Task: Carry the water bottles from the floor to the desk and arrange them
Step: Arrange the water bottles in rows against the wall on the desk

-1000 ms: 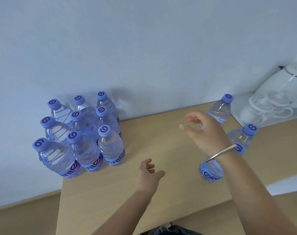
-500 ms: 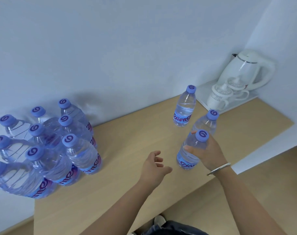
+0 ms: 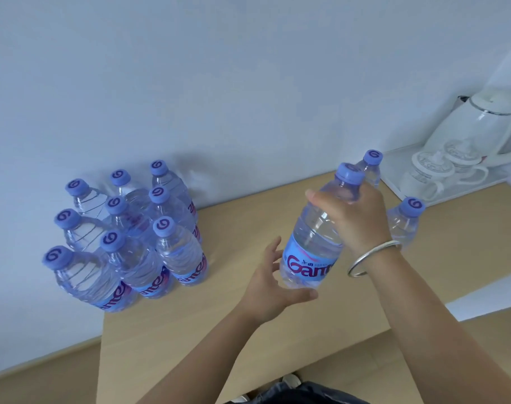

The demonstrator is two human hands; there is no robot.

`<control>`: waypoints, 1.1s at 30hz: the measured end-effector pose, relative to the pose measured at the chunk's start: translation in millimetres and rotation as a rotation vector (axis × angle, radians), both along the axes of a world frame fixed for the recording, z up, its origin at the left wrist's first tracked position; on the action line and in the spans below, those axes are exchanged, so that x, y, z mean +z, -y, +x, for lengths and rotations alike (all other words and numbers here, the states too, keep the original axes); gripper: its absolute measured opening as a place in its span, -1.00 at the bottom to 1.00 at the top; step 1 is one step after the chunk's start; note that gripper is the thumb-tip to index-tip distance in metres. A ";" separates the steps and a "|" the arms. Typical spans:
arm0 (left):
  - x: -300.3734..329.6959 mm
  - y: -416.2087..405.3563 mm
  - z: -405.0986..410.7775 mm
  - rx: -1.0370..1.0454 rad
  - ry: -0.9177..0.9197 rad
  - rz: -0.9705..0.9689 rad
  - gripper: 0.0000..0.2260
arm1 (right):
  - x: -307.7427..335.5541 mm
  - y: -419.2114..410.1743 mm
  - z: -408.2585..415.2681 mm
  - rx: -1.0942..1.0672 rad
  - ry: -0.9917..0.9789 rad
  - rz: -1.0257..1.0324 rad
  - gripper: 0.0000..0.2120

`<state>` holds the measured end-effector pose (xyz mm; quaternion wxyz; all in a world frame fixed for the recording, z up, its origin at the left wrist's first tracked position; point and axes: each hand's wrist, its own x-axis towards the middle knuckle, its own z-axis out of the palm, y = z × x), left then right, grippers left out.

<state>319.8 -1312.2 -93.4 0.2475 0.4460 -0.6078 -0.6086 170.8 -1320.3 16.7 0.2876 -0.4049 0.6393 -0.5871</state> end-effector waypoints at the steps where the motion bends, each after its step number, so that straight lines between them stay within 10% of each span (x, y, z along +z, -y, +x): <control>1: 4.5 1.6 2.5 0.030 -0.037 -0.023 -0.08 | 6.8 5.7 6.1 0.000 0.010 -0.022 -0.80; 8: 34.7 13.9 28.7 0.219 -0.221 0.011 -0.44 | 30.1 33.0 34.2 0.133 0.032 -0.105 -0.79; 16: 75.3 17.3 59.3 0.144 -0.436 0.068 -0.43 | 57.3 50.8 33.5 0.812 0.182 -0.185 -0.82; 33: 50.8 28.9 66.9 0.274 -0.425 0.102 -0.47 | 36.1 97.2 41.4 0.893 -0.088 0.000 -0.62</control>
